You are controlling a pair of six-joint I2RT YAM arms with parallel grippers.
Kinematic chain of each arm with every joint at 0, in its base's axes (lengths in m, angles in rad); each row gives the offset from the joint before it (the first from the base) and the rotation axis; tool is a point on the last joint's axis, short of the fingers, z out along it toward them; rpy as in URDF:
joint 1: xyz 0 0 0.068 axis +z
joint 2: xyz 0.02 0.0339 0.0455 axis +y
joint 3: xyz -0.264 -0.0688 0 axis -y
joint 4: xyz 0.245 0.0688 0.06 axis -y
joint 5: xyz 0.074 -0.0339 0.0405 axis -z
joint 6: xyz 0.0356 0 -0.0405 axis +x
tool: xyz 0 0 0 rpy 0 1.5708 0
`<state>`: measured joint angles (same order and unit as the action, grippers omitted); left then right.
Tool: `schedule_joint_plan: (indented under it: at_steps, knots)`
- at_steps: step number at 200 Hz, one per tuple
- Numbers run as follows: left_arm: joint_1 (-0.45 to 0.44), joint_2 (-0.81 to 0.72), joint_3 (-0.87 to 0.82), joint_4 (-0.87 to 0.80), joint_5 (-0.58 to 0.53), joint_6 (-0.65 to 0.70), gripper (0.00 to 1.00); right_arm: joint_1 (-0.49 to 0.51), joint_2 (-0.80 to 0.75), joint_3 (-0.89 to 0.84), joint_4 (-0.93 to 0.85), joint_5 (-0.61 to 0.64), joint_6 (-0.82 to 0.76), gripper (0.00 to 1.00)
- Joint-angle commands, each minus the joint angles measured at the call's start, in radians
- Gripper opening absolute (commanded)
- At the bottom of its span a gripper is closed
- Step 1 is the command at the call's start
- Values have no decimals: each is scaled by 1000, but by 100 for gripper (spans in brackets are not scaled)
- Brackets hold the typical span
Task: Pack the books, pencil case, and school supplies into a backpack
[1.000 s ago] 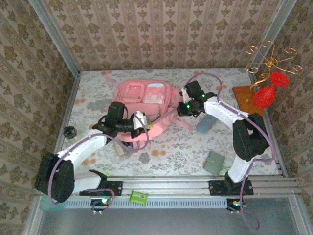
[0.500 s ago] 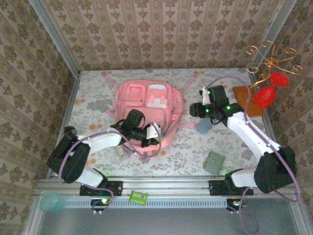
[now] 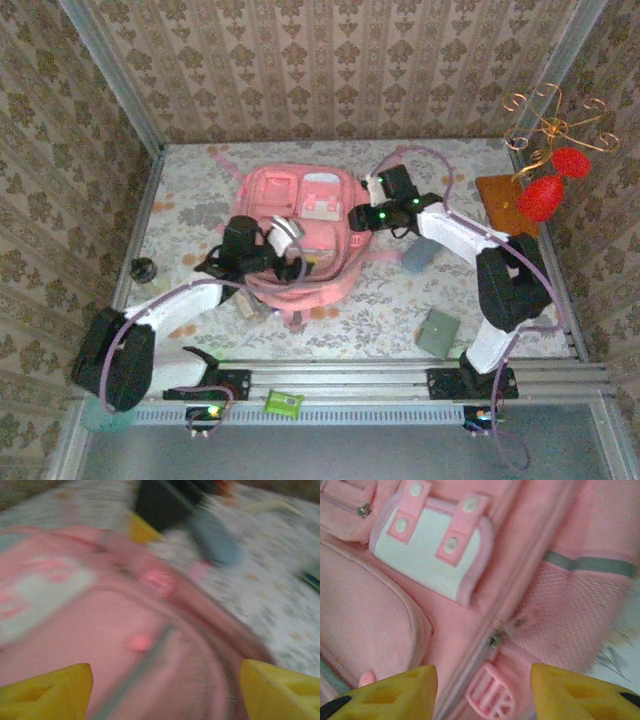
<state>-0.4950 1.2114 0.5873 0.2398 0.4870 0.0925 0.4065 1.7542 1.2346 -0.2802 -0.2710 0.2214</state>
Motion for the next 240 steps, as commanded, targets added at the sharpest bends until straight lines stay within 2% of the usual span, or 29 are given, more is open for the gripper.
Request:
schedule_joint_plan:
  at_steps: [1, 11, 23, 34, 78, 96, 118, 141, 163, 207, 240]
  knots:
    - [86, -58, 9, -92, -355, -441, 83, 11, 88, 74, 2, -8, -7, 53]
    - [118, -53, 40, -235, -465, -540, 84, 9, 119, 96, 10, -14, 16, 55]
    - [151, -23, 73, -345, -486, -579, 84, 7, 148, 125, 20, -1, 46, 58]
    - [160, 11, 82, -369, -499, -584, 85, -3, 172, 148, 35, 0, 77, 60]
    - [171, 268, 205, -324, -368, -590, 81, -13, 349, 309, 12, 56, 220, 61]
    - [171, 366, 273, -282, -301, -596, 79, -14, 390, 337, 41, 43, 267, 55]
    - [172, 478, 392, -266, -259, -574, 78, -18, 391, 336, 55, 64, 306, 35]
    - [183, 596, 540, -300, -255, -538, 78, -26, 319, 250, 114, 77, 336, 13]
    - [203, 705, 676, -328, -249, -511, 78, -26, 233, 136, 187, 86, 379, 2]
    - [226, 899, 947, -392, -244, -481, 78, -11, 82, -91, 359, 99, 510, 0]
    - [234, 983, 1140, -483, -247, -453, 78, 1, 38, -120, 343, 146, 504, 2]
